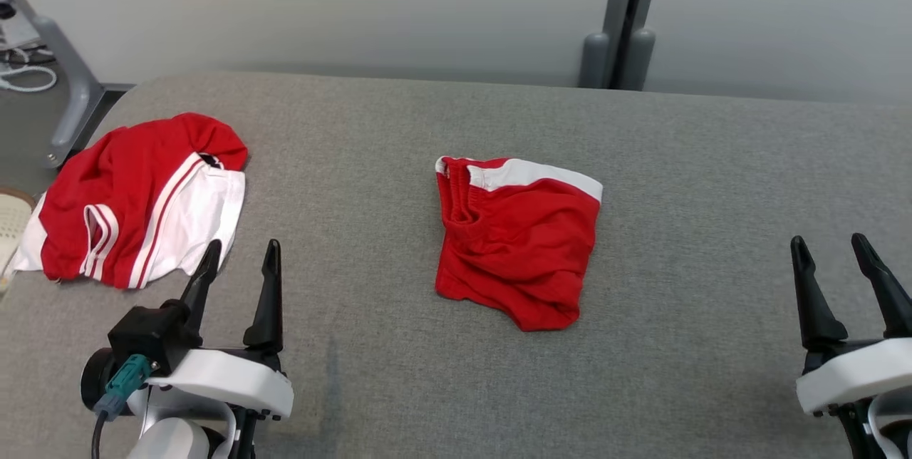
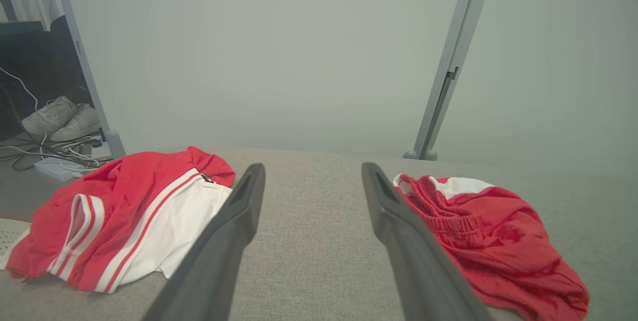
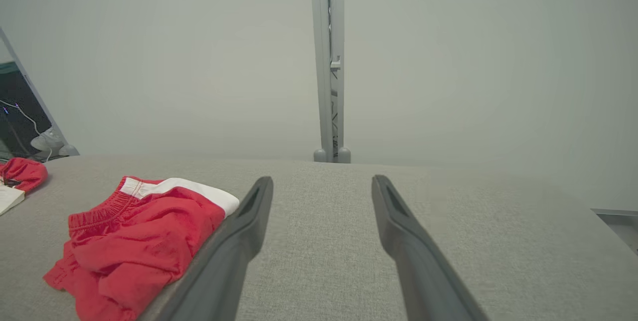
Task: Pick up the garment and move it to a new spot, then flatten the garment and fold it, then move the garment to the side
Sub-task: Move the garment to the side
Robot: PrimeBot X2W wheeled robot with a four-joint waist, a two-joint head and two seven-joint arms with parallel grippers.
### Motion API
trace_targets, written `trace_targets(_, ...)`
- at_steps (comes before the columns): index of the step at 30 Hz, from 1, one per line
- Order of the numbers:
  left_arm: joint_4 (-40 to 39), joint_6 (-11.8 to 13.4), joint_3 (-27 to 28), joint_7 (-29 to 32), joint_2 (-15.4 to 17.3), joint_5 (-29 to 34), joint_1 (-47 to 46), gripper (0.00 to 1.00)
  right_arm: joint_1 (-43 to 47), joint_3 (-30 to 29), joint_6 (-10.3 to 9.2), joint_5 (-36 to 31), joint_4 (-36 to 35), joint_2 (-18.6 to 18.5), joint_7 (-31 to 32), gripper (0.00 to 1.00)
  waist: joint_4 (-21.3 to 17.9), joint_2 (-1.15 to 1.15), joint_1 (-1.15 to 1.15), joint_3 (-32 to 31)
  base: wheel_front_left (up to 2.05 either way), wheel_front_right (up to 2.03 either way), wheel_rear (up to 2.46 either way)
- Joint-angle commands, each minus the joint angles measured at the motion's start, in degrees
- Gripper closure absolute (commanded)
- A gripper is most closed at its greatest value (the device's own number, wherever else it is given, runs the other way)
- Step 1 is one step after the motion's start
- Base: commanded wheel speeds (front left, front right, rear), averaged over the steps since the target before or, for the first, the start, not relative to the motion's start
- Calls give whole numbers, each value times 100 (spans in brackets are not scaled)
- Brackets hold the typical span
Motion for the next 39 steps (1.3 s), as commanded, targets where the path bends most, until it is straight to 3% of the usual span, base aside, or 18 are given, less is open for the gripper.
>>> trace_targets(1, 8, -42, 7, -40, 8, 43, -132, 0, -158, 13, 12, 51, 89, -53, -28, 0, 255, 0, 0, 246, 0, 0, 0)
trace_targets(13, 161, -229, -124, -239, -303, 107, -658, 0, -1393, 950, 12, 494, 1521, -190, -76, 0, 794, 0, 0, 864, 0, 0, 0)
trace_targets(18, 309, -324, -116, -314, -458, 135, -841, 0, -2018, 1739, 12, 925, 2494, -143, -190, 0, 923, 0, 0, 1069, 0, 0, 0)
trace_targets(31, 502, -423, -27, -350, -579, 254, -907, 0, -2449, 3039, 13, 2184, 3399, -112, 268, 0, 897, 0, 0, 1122, 0, 0, 0)
trace_targets(32, 507, -428, -22, -352, -585, 264, -908, 0, -2449, 3107, 13, 2283, 3415, -127, 317, 14, 891, 0, 0, 1117, 0, 0, 0)
trace_targets(33, 511, -434, -15, -353, -588, 264, -906, 0, -2453, 3179, 13, 2406, 3420, -135, 366, 58, 885, 0, 0, 1113, 0, 0, 0)
trace_targets(34, 515, -435, -10, -353, -590, 270, -903, 0, -2477, 3239, 13, 2490, 3423, -163, 409, 73, 880, 0, 0, 1112, 0, 0, 0)
trace_targets(35, 521, -443, -6, -354, -593, 281, -897, 0, -2502, 3306, 13, 2551, 3422, -211, 443, 95, 876, 0, 0, 1104, 0, 0, 0)
trace_targets(36, 524, -455, -4, -355, -594, 292, -889, 0, -2521, 3375, 13, 2636, 3426, -248, 469, 100, 872, 0, 0, 1097, 0, 0, 0)
trace_targets(39, 538, -474, -11, -356, -609, 314, -887, 0, -2586, 3496, 12, 2832, 3418, -364, 473, 100, 877, 0, 0, 1088, 0, 0, 0)
